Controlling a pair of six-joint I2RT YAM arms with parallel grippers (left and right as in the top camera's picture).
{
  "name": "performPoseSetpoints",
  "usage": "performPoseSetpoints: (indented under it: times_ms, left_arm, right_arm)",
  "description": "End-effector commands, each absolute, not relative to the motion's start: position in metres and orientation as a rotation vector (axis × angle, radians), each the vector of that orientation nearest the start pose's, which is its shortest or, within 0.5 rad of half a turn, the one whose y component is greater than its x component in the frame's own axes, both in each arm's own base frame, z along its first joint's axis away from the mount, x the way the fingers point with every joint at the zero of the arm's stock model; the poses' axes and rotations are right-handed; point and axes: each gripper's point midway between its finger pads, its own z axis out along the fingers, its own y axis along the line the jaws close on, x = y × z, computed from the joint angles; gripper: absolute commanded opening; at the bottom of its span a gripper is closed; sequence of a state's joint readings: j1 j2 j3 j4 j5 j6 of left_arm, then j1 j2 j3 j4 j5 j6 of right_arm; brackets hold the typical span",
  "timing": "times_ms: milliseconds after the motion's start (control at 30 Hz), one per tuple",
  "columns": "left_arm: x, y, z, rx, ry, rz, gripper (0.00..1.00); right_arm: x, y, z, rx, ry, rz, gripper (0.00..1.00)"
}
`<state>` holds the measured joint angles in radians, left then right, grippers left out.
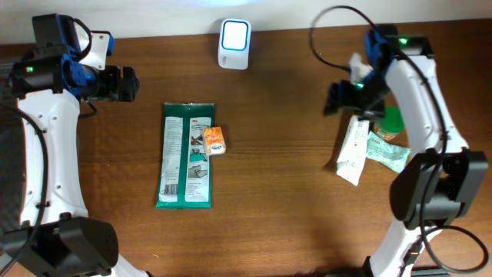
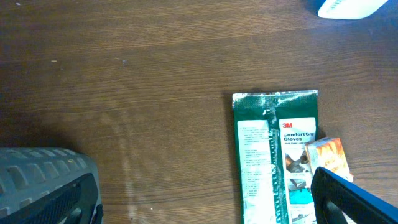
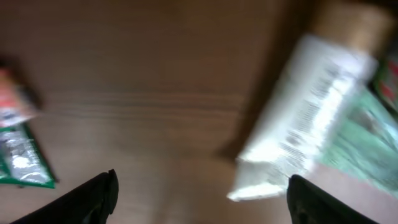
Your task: Scan the item barcode
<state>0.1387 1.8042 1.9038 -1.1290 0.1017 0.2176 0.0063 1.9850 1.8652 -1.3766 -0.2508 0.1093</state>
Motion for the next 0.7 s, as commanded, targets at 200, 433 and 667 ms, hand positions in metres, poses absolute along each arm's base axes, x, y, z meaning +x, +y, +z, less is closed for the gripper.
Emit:
performPoseSetpoints:
  times_ms: [200, 433, 667]
  left_arm:
    - [0.441, 0.043, 0.256, 0.157, 2.558, -0.003, 0.99]
    - [0.441, 0.043, 0.256, 0.157, 2.558, -0.003, 0.99]
    - [0.441, 0.043, 0.256, 0.157, 2.558, -0.003, 0.99]
  right_arm:
    - [0.414, 0.246, 0.126, -0.294, 2.836, 0.459, 0.68]
    - [0.410, 0.337, 0.046, -0.392, 2.764, 0.284, 0.54]
    - [0.406, 0.353, 0.028, -0.431, 2.734, 0.228, 0.52]
